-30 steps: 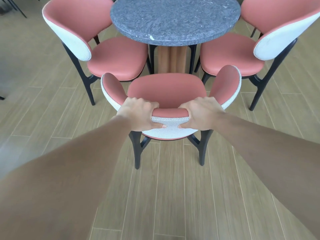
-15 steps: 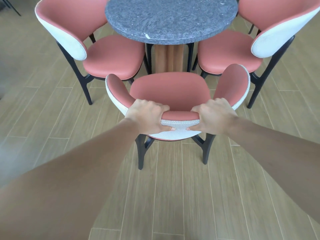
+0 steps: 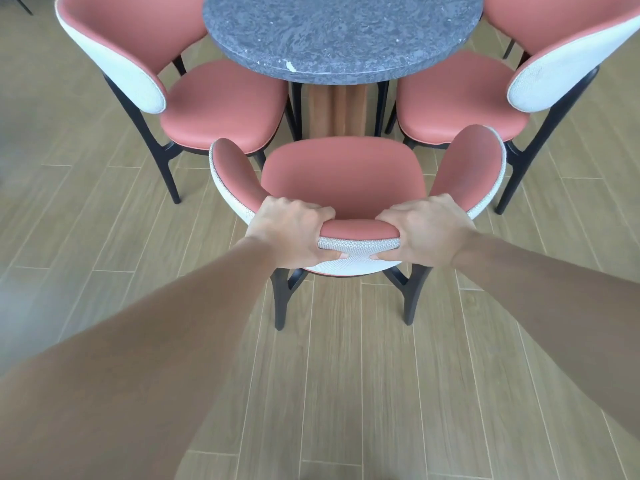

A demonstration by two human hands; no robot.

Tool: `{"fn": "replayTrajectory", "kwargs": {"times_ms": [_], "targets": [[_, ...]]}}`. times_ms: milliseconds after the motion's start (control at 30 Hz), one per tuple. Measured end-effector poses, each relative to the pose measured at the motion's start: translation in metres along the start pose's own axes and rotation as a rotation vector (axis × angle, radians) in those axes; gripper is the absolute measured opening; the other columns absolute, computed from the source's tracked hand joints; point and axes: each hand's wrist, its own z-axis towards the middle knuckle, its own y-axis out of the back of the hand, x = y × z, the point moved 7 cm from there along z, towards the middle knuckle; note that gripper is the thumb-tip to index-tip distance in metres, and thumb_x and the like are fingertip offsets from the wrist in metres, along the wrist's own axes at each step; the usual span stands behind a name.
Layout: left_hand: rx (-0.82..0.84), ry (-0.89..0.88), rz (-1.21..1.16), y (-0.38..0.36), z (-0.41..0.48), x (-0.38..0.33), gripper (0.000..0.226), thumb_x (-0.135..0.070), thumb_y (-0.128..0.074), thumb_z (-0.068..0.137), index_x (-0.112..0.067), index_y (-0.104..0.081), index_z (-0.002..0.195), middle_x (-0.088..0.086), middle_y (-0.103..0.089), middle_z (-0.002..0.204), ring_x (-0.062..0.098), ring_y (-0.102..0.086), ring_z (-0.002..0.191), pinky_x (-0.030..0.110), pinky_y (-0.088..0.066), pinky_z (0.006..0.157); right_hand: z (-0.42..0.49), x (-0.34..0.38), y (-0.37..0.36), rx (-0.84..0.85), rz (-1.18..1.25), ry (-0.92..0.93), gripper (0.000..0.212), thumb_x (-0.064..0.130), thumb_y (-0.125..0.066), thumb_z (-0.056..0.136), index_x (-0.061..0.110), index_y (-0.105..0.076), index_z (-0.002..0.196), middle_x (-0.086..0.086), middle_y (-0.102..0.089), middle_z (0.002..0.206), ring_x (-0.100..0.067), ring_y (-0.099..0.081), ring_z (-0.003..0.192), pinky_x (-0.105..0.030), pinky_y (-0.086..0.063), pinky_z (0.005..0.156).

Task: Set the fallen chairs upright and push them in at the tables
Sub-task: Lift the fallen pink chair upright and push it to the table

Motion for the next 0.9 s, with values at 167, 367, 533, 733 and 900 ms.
{"fn": "replayTrajectory", "kwargs": {"times_ms": [167, 367, 533, 733, 900], "targets": [[0.057, 0.054, -0.004, 0.0, 0.032, 0.012, 0.054, -0.089, -0.05, 0.079, -0.038, -0.045, 0.094, -0.017, -0.05, 0.085, 0.021, -0.046, 0.076, 0.035, -0.03, 0.068, 0.028, -0.025, 0.001, 0.008, 0.019, -0.016, 0.059, 0.077, -0.062, 0.082, 0.034, -0.065, 0.122, 0.015, -0.071, 0.11, -0.023, -0.07, 0.099, -0.032, -0.035, 0.069], [0.103, 0.042, 0.022, 0.003, 0.05, 0.032, 0.061, -0.093, -0.027, 0.067, -0.038, -0.039, 0.09, -0.017, -0.039, 0.074, 0.021, -0.048, 0.075, 0.034, -0.032, 0.065, 0.054, -0.029, 0.001, -0.009, 0.001, -0.034, 0.066, 0.077, -0.063, 0.081, 0.033, -0.062, 0.129, 0.013, -0.07, 0.116, -0.025, -0.07, 0.102, -0.035, -0.036, 0.072], [0.09, 0.043, -0.001, 0.0, 0.05, 0.036, 0.059, -0.094, -0.038, 0.073, -0.038, -0.037, 0.091, -0.016, -0.044, 0.08, 0.021, -0.049, 0.075, 0.034, -0.033, 0.065, 0.057, -0.028, 0.0, -0.032, 0.008, -0.036, 0.068, 0.079, -0.064, 0.078, 0.033, -0.062, 0.127, 0.014, -0.071, 0.114, -0.024, -0.07, 0.101, -0.034, -0.037, 0.073], [0.076, 0.097, -0.076, 0.003, 0.045, 0.036, 0.065, -0.096, -0.039, 0.066, -0.039, -0.044, 0.096, -0.019, -0.058, 0.093, 0.018, -0.049, 0.08, 0.035, -0.038, 0.071, 0.059, -0.028, -0.001, 0.024, 0.157, -0.136, 0.099, 0.106, -0.036, 0.057, 0.037, -0.061, 0.124, 0.017, -0.071, 0.112, -0.02, -0.068, 0.102, -0.035, -0.038, 0.078], [0.028, 0.366, -0.685, 0.019, 0.019, 0.051, 0.08, -0.097, -0.056, 0.062, -0.04, -0.064, 0.118, -0.018, -0.068, 0.115, 0.012, -0.06, 0.112, 0.036, -0.045, 0.104, 0.031, -0.031, 0.025, -0.226, 0.776, -0.355, 0.073, 0.089, -0.059, 0.07, 0.038, -0.073, 0.12, 0.016, -0.074, 0.108, -0.006, -0.07, 0.102, -0.035, -0.057, 0.096]]}}
